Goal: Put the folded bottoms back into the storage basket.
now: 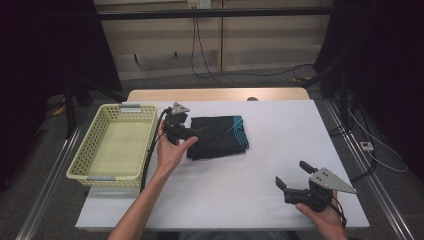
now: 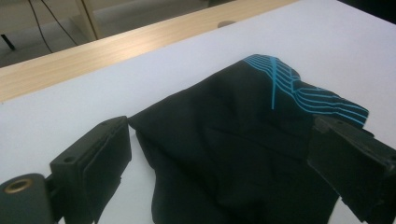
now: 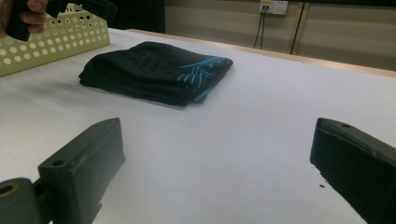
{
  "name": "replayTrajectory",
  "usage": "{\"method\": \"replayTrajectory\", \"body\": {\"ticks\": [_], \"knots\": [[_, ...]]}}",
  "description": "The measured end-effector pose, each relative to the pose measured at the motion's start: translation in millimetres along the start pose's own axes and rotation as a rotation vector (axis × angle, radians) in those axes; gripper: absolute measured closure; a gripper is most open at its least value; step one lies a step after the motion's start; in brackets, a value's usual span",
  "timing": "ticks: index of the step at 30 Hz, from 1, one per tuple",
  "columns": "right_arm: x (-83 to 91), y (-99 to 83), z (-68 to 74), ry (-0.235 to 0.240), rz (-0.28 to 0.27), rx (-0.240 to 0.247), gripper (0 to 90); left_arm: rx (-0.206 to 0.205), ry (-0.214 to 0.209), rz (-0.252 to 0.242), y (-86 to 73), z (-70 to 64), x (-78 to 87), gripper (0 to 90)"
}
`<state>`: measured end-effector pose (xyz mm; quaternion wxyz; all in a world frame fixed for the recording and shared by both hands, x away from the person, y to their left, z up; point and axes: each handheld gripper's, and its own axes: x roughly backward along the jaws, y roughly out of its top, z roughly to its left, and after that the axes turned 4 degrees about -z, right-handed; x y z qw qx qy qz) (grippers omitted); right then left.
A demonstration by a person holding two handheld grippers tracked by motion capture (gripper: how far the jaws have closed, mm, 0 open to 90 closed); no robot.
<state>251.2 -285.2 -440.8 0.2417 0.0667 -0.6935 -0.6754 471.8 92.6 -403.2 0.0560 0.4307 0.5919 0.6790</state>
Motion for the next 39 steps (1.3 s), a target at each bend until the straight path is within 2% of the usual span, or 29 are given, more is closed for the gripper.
{"method": "replayTrajectory", "body": {"ticks": [3, 7, 10, 11, 14, 18, 21, 22, 24, 26, 27, 28, 29, 32, 33, 34, 36, 37, 39], "knots": [[0.6, -0.3, 1.0, 0.006, 0.001, 0.002, 2.7, 0.042, -0.015, 0.014, -3.6, 4.9, -4.8, 7.9], [0.3, -0.6, 0.7, 0.007, 0.002, 0.0, 2.7, 0.02, 0.005, 0.048, -8.3, 6.8, -11.6, 12.8], [0.7, -0.7, 0.9, 0.006, 0.004, 0.003, 2.7, 0.063, 0.009, 0.052, -12.1, 6.9, -18.3, 16.3], [0.8, -0.8, 0.8, 0.005, 0.005, 0.004, 2.7, 0.032, 0.015, 0.083, -12.8, 8.5, -19.0, 16.9], [0.8, -1.6, 0.7, -0.001, 0.013, 0.008, 2.7, 0.023, 0.017, 0.105, -15.9, 9.5, -23.4, 18.6], [1.0, -1.8, 0.4, -0.004, 0.014, 0.007, 2.7, 0.086, 0.005, 0.098, -20.3, 12.3, -28.6, 24.8], [1.0, -1.8, 0.3, 0.001, 0.014, 0.002, 2.7, 0.157, -0.041, 0.129, -27.8, 16.9, -34.0, 30.4], [0.9, -1.9, 0.4, 0.01, 0.016, 0.001, 2.7, 0.159, -0.029, 0.145, -29.9, 16.8, -35.9, 31.3], [1.1, -1.9, 0.9, 0.009, 0.017, 0.002, 2.7, 0.131, 0.0, 0.156, -32.4, 16.1, -38.6, 31.1], [1.6, -1.7, 1.2, 0.013, 0.016, 0.004, 2.7, 0.115, 0.052, 0.183, -34.2, 16.7, -39.7, 27.9], [1.6, -1.7, 1.2, 0.013, 0.016, 0.004, 2.7, 0.119, 0.058, 0.194, -34.9, 18.4, -39.3, 27.9], [1.7, -1.7, 1.1, 0.013, 0.016, 0.004, 2.7, 0.128, 0.05, 0.191, -36.1, 20.0, -39.9, 27.4], [1.5, -1.7, 0.9, 0.013, 0.015, 0.003, 2.7, 0.154, 0.031, 0.214, -38.6, 22.1, -41.6, 29.2], [1.4, -1.7, 1.0, 0.013, 0.016, 0.003, 2.7, 0.166, 0.025, 0.209, -39.1, 23.4, -40.8, 30.1], [1.4, -1.7, 1.2, 0.013, 0.017, 0.004, 2.6, 0.203, 0.017, 0.208, -38.7, 24.0, -40.1, 30.7], [1.5, -1.7, 1.3, 0.012, 0.016, 0.007, 2.7, 0.215, 0.003, 0.213, -38.1, 24.9, -39.6, 32.3], [1.6, -1.7, 1.4, 0.013, 0.017, 0.007, 2.7, 0.261, -0.042, 0.211, -38.4, 25.8, -38.9, 40.6], [1.7, -1.6, 1.6, 0.014, 0.016, 0.009, 2.7, 0.268, -0.043, 0.218, -37.8, 25.2, -38.8, 43.4], [1.6, -1.6, 1.7, 0.013, 0.017, 0.008, 2.7, 0.274, -0.034, 0.22, -37.4, 23.5, -39.3, 43.4]]}}
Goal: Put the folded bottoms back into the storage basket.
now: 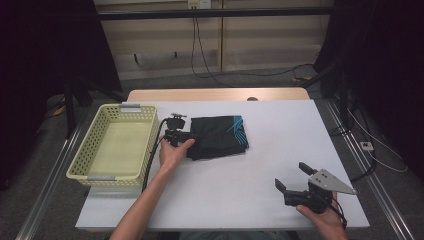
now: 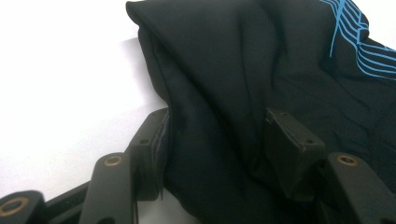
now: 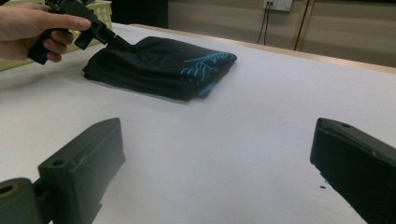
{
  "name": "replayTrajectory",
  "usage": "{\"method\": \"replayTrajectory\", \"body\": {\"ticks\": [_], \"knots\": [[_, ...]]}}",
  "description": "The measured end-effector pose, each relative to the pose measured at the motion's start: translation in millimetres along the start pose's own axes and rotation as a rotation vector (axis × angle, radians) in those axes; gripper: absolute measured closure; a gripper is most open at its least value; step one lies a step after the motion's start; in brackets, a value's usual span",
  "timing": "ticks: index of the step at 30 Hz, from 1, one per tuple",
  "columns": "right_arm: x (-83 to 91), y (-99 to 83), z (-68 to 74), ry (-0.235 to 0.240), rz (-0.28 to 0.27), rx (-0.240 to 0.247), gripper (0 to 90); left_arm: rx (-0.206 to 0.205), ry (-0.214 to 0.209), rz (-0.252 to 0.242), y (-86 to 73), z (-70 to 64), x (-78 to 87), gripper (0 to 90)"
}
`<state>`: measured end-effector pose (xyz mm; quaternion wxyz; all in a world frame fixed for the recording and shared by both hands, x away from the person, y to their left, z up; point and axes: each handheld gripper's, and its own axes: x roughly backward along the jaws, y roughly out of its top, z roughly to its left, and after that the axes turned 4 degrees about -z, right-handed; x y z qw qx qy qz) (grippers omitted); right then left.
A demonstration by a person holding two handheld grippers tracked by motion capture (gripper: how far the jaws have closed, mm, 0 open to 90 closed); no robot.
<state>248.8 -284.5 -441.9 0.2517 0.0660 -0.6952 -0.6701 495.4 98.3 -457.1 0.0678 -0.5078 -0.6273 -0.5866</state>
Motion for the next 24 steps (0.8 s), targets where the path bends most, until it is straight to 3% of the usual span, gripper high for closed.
{"method": "replayTrajectory", "body": {"ticks": [3, 4, 8, 10, 11, 14, 19, 24], "knots": [[-0.3, -0.2, 0.0, 0.002, 0.002, 0.0, 2.7, 0.002, -0.001, 0.007, -0.1, -4.0, -0.9, 43.9], [-0.1, -0.1, 0.1, 0.002, 0.002, 0.0, 2.7, -0.011, 0.0, 0.015, -0.2, -6.8, -1.4, 49.0], [0.2, -0.2, 0.2, 0.004, 0.004, 0.002, 2.7, -0.041, 0.035, 0.017, -1.1, -15.6, -3.6, 50.6], [-0.3, -0.3, -0.2, 0.003, 0.005, 0.0, 2.7, -0.028, -0.006, 0.028, -1.1, -17.7, -5.0, 61.3], [-0.3, -0.3, -0.2, 0.003, 0.005, 0.0, 2.7, -0.04, 0.002, 0.03, -0.9, -19.7, -5.7, 61.3], [-0.8, -0.5, -0.5, 0.0, 0.006, 0.001, 2.7, -0.028, -0.037, 0.044, 2.5, -22.4, -11.0, 69.4], [-2.5, -0.6, 0.3, 0.002, 0.01, 0.0, 2.7, -0.095, 0.002, 0.055, 5.8, -31.5, -10.8, 74.2], [-0.4, -0.8, -0.5, 0.0, 0.007, -0.001, 2.7, -0.079, -0.025, 0.015, 1.5, -24.2, -5.1, 75.8]]}}
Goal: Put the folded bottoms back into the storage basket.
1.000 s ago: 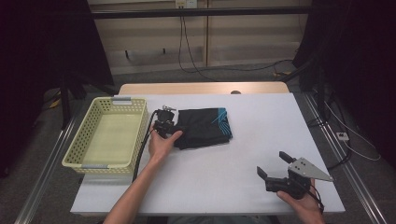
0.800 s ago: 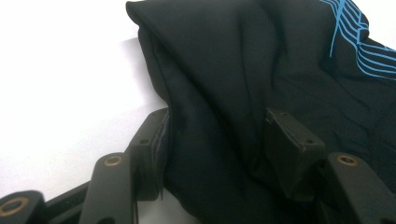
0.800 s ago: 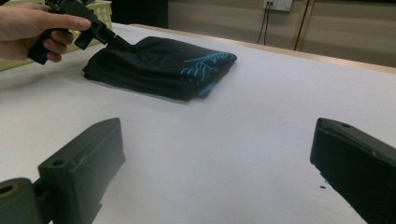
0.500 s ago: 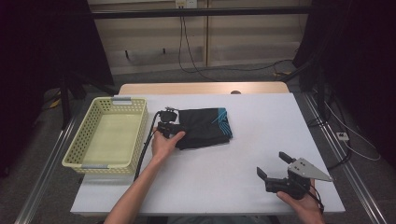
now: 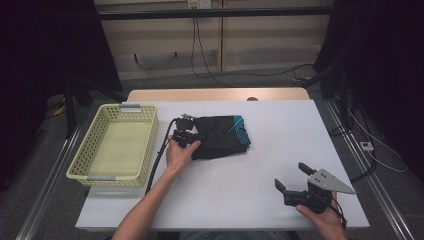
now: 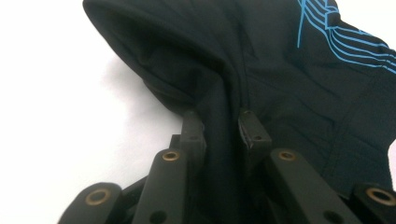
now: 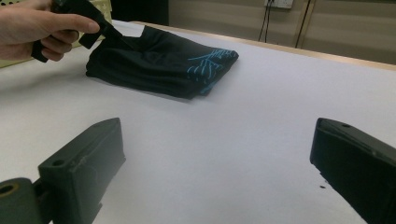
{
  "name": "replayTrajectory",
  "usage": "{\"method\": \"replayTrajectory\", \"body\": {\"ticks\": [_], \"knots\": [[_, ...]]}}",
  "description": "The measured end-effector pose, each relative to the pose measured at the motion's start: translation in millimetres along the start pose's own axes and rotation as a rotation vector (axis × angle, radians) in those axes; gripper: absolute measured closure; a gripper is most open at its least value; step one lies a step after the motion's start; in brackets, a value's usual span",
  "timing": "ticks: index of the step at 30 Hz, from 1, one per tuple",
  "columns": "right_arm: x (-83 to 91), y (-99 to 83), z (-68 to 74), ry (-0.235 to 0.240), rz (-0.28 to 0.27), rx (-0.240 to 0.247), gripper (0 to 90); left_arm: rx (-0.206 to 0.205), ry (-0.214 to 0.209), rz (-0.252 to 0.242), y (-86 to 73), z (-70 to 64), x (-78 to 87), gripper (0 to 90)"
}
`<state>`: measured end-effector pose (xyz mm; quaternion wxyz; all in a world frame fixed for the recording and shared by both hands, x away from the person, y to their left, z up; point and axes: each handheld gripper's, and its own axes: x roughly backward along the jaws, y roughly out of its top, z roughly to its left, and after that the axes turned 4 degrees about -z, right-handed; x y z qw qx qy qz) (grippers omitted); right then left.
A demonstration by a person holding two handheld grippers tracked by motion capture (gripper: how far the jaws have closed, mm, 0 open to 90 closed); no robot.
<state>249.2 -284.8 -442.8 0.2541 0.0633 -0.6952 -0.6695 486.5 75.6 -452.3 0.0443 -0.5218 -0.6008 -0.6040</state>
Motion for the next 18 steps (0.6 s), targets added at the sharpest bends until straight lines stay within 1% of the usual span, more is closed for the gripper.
{"method": "replayTrajectory", "body": {"ticks": [1, 3, 4, 6, 8, 11, 12, 18], "knots": [[0.0, 0.0, 0.0, 0.0, 0.0, 0.0, 2.7, 0.002, -0.001, -0.008, 0.1, 0.7, 2.2, 75.8], [0.1, 0.2, -0.4, 0.0, -0.001, 0.001, 2.7, 0.016, -0.029, -0.031, 1.4, 2.4, 9.2, 75.8], [0.4, 0.5, 0.4, 0.002, -0.003, 0.002, 2.7, 0.008, -0.035, -0.045, 1.7, 1.9, 12.3, 75.9], [0.1, 0.5, 1.0, 0.007, -0.002, 0.004, 2.7, -0.012, -0.034, -0.072, 1.2, -0.8, 16.1, 75.9], [-0.5, 0.3, 1.6, 0.006, -0.001, 0.008, 2.7, -0.03, -0.035, -0.083, 1.5, -3.5, 17.5, 75.9], [-0.5, 0.4, 1.8, 0.008, -0.002, 0.008, 2.7, -0.046, -0.05, -0.117, 2.7, -6.8, 19.9, 75.9], [-0.2, 0.5, 1.8, 0.009, -0.003, 0.008, 2.7, -0.046, -0.054, -0.133, 3.1, -7.9, 21.2, 75.9], [0.0, 0.3, 0.7, 0.011, -0.004, 0.004, 2.7, -0.08, -0.068, -0.183, 5.9, -13.8, 28.1, 76.0]]}}
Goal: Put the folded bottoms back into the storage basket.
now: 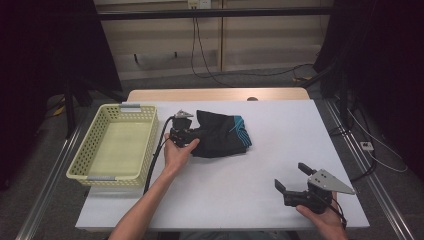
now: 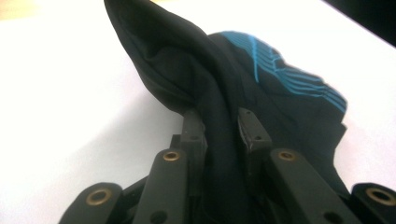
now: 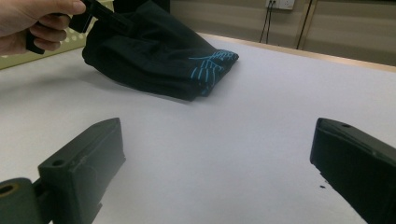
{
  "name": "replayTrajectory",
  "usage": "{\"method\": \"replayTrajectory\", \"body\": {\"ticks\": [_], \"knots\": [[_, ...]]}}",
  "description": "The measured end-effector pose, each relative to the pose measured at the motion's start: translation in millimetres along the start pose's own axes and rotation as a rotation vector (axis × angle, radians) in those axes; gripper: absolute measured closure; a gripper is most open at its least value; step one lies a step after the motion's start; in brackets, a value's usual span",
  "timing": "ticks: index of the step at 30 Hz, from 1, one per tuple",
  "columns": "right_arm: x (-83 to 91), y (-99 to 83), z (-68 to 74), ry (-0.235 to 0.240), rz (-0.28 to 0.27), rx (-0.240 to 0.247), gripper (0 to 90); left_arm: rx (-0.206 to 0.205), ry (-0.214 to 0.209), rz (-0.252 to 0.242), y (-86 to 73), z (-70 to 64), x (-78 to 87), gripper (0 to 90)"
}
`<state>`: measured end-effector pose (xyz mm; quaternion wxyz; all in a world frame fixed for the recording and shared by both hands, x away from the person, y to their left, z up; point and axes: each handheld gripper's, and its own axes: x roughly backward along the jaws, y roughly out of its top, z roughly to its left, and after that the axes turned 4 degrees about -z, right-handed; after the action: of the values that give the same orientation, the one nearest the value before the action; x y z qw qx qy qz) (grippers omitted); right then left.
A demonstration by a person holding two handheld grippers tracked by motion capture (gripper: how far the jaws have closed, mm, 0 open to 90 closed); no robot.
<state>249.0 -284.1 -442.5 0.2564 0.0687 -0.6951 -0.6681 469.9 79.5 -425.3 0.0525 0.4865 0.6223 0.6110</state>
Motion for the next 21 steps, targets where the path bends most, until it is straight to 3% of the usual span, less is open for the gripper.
{"method": "replayTrajectory", "body": {"ticks": [3, 17, 21], "knots": [[0.2, 0.1, 0.3, 0.0, 0.0, -0.001, 2.7, -0.012, -0.026, -0.029, 2.5, -2.5, 3.3, 76.0], [0.7, 0.2, -0.2, -0.008, 0.0, -0.006, 2.7, -0.028, -0.041, -0.069, 15.0, -8.3, 17.0, 76.3], [0.6, 0.2, -0.1, -0.008, 0.0, -0.006, 2.7, -0.051, -0.052, -0.077, 19.8, -11.6, 22.1, 76.4]]}}
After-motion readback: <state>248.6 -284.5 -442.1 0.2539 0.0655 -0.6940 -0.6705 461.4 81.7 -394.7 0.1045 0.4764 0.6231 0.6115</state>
